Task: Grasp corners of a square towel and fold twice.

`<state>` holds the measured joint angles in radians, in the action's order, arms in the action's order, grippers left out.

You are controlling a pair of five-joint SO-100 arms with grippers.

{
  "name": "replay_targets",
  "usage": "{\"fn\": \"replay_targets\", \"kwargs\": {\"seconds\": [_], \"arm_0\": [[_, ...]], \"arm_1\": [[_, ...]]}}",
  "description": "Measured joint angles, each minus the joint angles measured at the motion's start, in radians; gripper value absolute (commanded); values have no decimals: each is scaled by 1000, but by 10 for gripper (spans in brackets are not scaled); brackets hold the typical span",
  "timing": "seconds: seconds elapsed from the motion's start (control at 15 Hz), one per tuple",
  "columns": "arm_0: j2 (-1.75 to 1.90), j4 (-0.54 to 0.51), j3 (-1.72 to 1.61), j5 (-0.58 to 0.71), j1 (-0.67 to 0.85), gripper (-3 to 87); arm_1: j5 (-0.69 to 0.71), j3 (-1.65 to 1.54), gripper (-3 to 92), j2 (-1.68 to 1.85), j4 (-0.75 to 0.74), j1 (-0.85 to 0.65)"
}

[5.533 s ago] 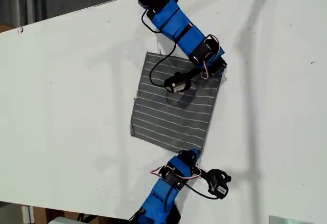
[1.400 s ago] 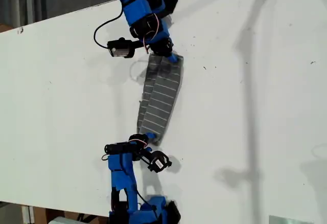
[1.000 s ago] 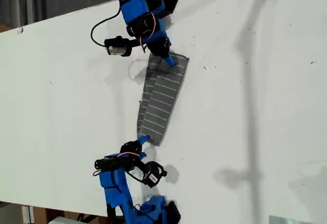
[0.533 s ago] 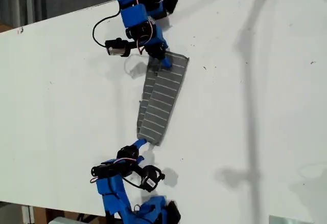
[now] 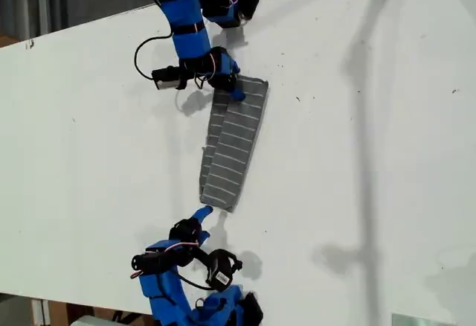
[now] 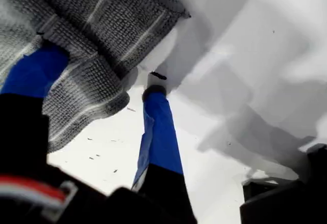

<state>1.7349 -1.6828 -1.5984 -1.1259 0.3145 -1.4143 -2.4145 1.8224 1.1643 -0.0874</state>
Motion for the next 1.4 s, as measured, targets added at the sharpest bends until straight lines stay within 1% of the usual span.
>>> {"fn": "replay_targets", "kwargs": {"seconds": [0.13,0.2,0.27,0.47,0.53,0.67,0.8,0.87,0.93,1.07,1.2,1.27,1.4], "arm_0": [[3,0,0,0,0,279],[9,0,0,-6,-2,279],[18,0,0,-9,-5,279],[34,0,-14,-15,-12,279],[34,0,-14,-21,-18,279],[34,0,-14,-38,-35,279],[34,0,-14,-55,-54,279],[34,2,-20,-63,-63,279],[34,2,-26,-72,-71,279],[34,14,-63,-97,-78,279],[41,74,-178,-132,-81,278],[52,144,-275,-153,-80,278],[74,279,-483,-192,-57,278]], "arm_1": [[5,34,59,-14,0,29],[3,40,13,-15,-2,43],[5,43,-1,-15,-3,52],[-35,43,-1,-17,2,55],[-71,49,-1,-17,23,63],[-146,106,-1,-25,155,91],[-253,150,-1,9,242,121],[-308,152,-1,78,284,130],[-357,166,-1,143,356,133],[-403,244,-1,212,485,133],[-413,356,-1,232,604,133],[-414,383,-1,249,629,129],[-414,391,-1,253,630,121]]}}
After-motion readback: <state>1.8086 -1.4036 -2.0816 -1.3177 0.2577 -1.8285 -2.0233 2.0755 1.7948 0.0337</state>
